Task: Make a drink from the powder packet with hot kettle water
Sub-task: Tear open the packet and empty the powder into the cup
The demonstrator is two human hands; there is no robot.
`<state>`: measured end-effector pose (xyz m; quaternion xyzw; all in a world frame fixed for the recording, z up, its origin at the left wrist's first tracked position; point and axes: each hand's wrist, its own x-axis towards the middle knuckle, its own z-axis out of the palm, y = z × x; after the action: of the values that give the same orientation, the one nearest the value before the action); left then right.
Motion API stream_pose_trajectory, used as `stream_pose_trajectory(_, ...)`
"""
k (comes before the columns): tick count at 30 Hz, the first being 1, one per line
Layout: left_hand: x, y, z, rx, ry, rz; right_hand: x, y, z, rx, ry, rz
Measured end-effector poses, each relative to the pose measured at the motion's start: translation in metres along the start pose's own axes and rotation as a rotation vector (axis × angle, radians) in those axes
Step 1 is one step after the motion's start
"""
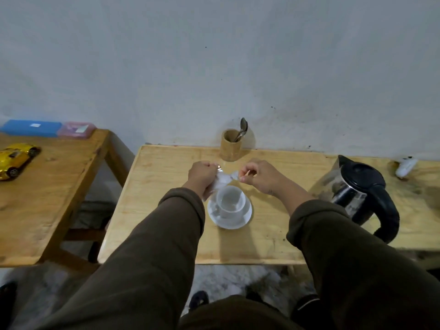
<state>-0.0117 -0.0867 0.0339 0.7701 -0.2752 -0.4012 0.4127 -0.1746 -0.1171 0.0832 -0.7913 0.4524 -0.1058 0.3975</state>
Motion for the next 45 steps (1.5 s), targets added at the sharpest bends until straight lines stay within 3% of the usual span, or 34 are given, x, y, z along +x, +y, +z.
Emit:
stream_pose_trajectory(6, -0.007, -0.021, 0.010, 0.279, -0.073, 0.030, -0.013, 0.019, 0.020, -0.062, 0.019, -0.027)
stream_pose_trajectory(13, -0.012, -0.031, 0.023, 0.473, -0.034, -0.047, -0.021, 0.036, 0.037, 0.026, -0.051, 0.094)
stream_pose_trajectory(22, -0.018, -0.010, 0.025, 0.791, -0.042, -0.160, -0.016, 0.045, 0.048, -0.014, -0.118, 0.040)
stream_pose_trajectory(27, -0.016, -0.002, 0.030, 0.894, -0.113, -0.152, -0.012, 0.051, 0.053, -0.112, 0.001, -0.025)
stream_pose_trajectory(29, -0.010, -0.003, 0.031, 0.757, -0.165, -0.233, -0.011, 0.054, 0.053, -0.081, 0.028, -0.013)
stream_pose_trajectory(33, -0.011, 0.002, 0.028, 0.164, -0.199, -0.411, -0.006, 0.057, 0.048, -0.019, 0.089, -0.007)
stream_pose_trajectory(45, -0.021, -0.013, 0.013, -0.139, -0.109, -0.255, 0.009, 0.057, 0.042, 0.001, 0.078, 0.114)
